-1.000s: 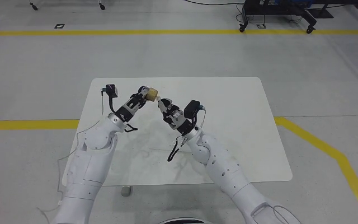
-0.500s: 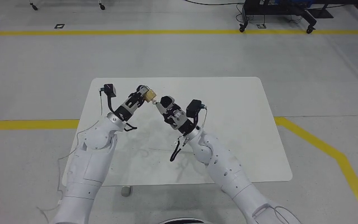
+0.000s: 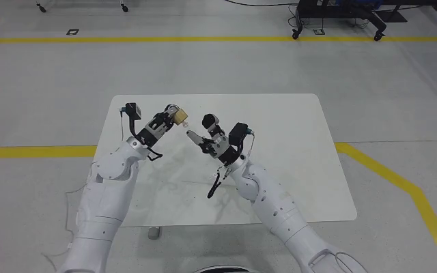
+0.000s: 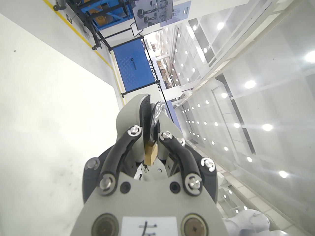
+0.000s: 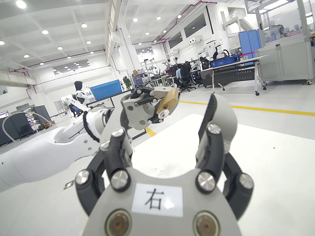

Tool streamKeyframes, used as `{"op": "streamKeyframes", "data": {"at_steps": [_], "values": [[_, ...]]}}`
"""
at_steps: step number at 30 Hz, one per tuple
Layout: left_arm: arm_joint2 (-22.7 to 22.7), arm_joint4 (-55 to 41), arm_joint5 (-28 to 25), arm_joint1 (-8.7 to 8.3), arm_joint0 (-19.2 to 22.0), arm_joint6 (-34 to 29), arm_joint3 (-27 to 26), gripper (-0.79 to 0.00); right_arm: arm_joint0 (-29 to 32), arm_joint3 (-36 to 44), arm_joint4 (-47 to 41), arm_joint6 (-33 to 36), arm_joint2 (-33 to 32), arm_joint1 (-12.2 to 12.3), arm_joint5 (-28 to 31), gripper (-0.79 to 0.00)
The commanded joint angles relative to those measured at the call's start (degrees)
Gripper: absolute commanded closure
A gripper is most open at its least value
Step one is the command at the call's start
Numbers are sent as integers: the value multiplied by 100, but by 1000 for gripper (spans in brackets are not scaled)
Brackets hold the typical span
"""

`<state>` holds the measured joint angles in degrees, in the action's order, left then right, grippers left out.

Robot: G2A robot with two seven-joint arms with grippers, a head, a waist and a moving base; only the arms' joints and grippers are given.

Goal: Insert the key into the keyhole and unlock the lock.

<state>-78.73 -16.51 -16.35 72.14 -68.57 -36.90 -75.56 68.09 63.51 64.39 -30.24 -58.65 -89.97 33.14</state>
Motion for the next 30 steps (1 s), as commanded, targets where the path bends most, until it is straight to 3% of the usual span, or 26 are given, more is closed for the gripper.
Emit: {"op": "streamKeyframes", "data": {"at_steps": [1, 5, 6, 7, 8, 11, 13, 14, 15, 22, 26, 30], "values": [[53, -84, 92, 13, 52, 22, 80, 0, 0, 0, 0, 0, 0, 0, 0, -785], [149, -104, 255, 33, 161, 146, 194, 0, 116, 443, 477, 48, -116, 82, -206, -785], [163, -99, 324, 34, 181, 169, 205, 0, 171, 626, 795, 83, -168, 126, -303, -720], [178, -93, 410, 35, 205, 175, 207, 0, 220, 856, 1245, 246, -200, 178, -404, -579], [193, -97, 541, 34, 231, 161, 215, 0, 274, 1109, 1721, 514, -219, 235, -437, -576], [225, -57, 823, 32, 303, 190, 182, 0, 499, 1939, 3070, 1467, -310, 405, -448, -748], [239, -58, 925, 31, 336, 191, 150, 0, 637, 2459, 3718, 2074, -357, 490, -375, -720], [249, -57, 973, 32, 342, 203, 138, 0, 710, 2675, 3930, 2273, -370, 525, -279, -779], [257, -50, 1016, 31, 349, 210, 120, 0, 783, 2870, 4103, 2419, -411, 556, -280, -785], [348, 143, 1373, 9, 350, 86, -4, 0, 1024, 3480, 5109, 2912, -440, 694, -350, -650], [383, 133, 1538, 1, 309, 17, -82, 0, 891, 3296, 5491, 3064, -290, 705, -562, -385], [416, 143, 1573, -1, 285, 54, -116, 0, 733, 3051, 5484, 2956, -166, 689, -803, -286]]}}
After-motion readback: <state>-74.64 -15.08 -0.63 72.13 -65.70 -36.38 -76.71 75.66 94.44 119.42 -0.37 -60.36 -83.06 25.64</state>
